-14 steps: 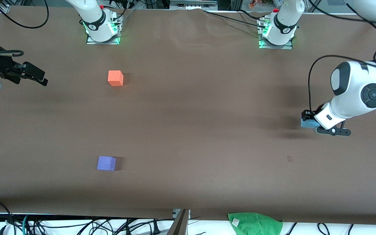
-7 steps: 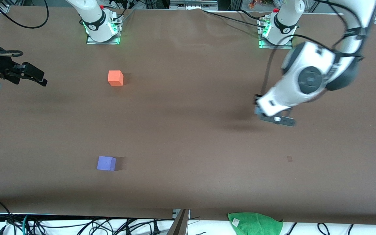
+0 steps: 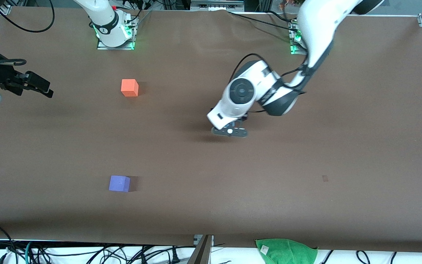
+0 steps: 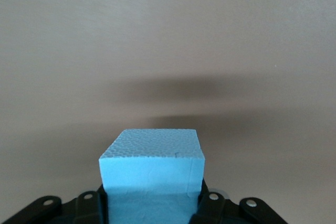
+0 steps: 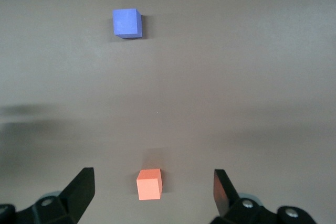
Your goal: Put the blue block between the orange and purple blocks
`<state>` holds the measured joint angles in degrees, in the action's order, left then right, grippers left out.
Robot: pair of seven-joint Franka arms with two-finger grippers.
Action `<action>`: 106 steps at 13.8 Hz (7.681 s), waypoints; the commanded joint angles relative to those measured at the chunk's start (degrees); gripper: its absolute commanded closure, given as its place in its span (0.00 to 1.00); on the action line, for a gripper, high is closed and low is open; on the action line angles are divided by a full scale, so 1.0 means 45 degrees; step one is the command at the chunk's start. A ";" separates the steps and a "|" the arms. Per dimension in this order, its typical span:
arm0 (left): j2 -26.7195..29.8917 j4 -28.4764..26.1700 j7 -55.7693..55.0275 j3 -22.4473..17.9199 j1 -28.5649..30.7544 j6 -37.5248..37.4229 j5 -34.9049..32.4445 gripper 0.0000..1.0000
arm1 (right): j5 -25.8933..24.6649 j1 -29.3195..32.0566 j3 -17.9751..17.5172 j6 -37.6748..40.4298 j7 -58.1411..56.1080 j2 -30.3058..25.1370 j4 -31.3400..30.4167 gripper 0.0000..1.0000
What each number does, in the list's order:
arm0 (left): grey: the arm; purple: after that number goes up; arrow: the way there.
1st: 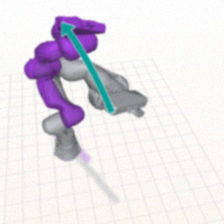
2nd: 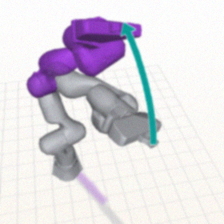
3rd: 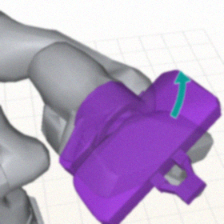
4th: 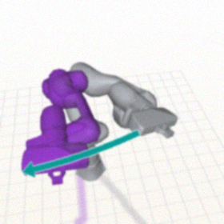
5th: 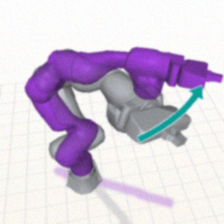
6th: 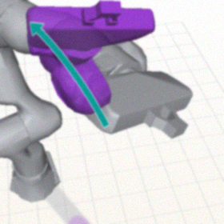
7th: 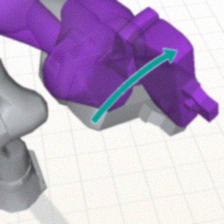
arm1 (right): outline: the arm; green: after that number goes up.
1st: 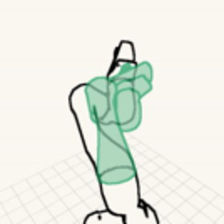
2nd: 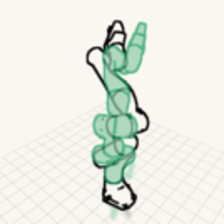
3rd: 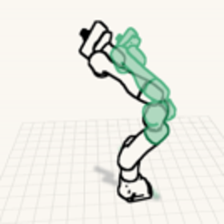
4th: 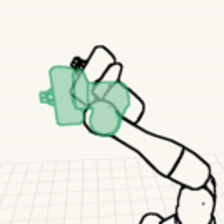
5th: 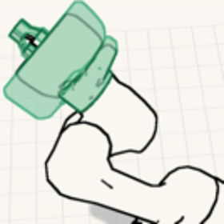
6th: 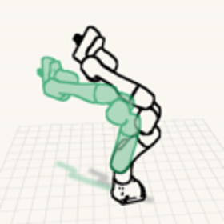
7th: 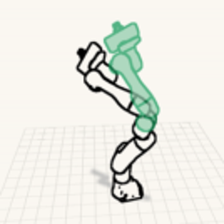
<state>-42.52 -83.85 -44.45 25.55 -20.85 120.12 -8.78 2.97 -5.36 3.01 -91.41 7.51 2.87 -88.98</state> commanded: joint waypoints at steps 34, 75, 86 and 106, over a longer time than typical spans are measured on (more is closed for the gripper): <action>0.9676 -0.3388 0.8978 -0.4639 0.5143 -0.3966 0.2441 0.00 | 0.1411 -0.8611 -0.0103 -0.8998 0.9834 0.7405 -0.0109 0.00; 1.0054 -0.3632 0.9546 -0.6205 0.3501 -0.4936 0.1952 0.00 | 0.2227 -0.7949 0.4956 -1.0993 -0.0458 0.4204 -0.8410 0.56; 1.0054 -0.3632 0.9546 -0.6186 0.3481 -0.4936 0.1972 0.00 | 0.3696 -0.8125 0.4819 -1.0707 -0.0420 0.4246 -0.7338 0.00; 1.0054 -0.3632 0.9546 -0.6186 0.3481 -0.4936 0.1991 0.00 | 0.1549 -0.7969 0.6831 0.0253 -0.0908 0.0556 -0.0597 0.00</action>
<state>2.68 -100.55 -1.07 -2.05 -4.76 98.65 0.67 11.65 -41.27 34.27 -91.49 3.85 8.53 -89.89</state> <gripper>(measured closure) 0.000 0.000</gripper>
